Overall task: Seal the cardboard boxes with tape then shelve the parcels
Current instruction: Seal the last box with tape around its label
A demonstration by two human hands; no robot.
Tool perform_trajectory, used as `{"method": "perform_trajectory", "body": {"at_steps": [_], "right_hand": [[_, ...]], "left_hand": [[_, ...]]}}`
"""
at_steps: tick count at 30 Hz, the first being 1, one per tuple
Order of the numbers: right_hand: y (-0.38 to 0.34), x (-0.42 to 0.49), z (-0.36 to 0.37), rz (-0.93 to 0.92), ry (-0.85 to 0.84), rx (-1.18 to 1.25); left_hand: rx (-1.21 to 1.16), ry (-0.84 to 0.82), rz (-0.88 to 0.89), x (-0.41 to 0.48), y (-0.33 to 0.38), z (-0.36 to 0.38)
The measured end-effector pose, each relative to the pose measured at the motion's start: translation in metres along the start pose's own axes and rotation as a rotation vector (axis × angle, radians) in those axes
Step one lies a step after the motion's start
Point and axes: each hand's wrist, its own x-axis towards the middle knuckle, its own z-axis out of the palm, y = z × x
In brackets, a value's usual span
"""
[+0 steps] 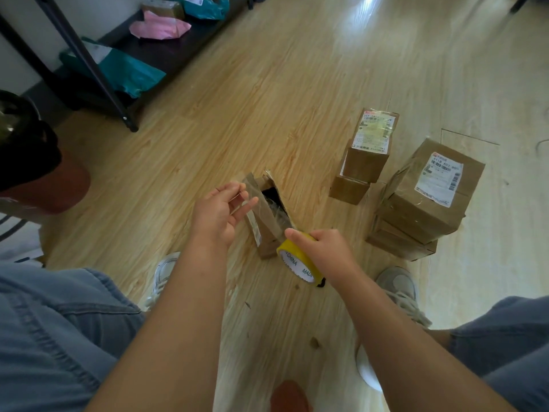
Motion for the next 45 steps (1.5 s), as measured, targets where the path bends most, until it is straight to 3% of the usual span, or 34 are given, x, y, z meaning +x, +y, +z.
{"method": "perform_trajectory", "body": {"at_steps": [13, 24, 33, 45], "right_hand": [[-0.045, 0.032, -0.012, -0.033, 0.084, 0.121], [-0.06, 0.086, 0.008, 0.144, 0.101, 0.093], [-0.044, 0.095, 0.025, 0.19, 0.066, 0.045], [-0.059, 0.1, 0.031, 0.287, 0.114, -0.018]], "left_hand": [[0.223, 0.021, 0.013, 0.058, 0.026, 0.025], [0.448, 0.034, -0.041, 0.133, 0.027, 0.033], [0.379, 0.065, -0.229, 0.153, -0.006, 0.007], [0.263, 0.064, -0.209, 0.16, -0.014, 0.011]]}}
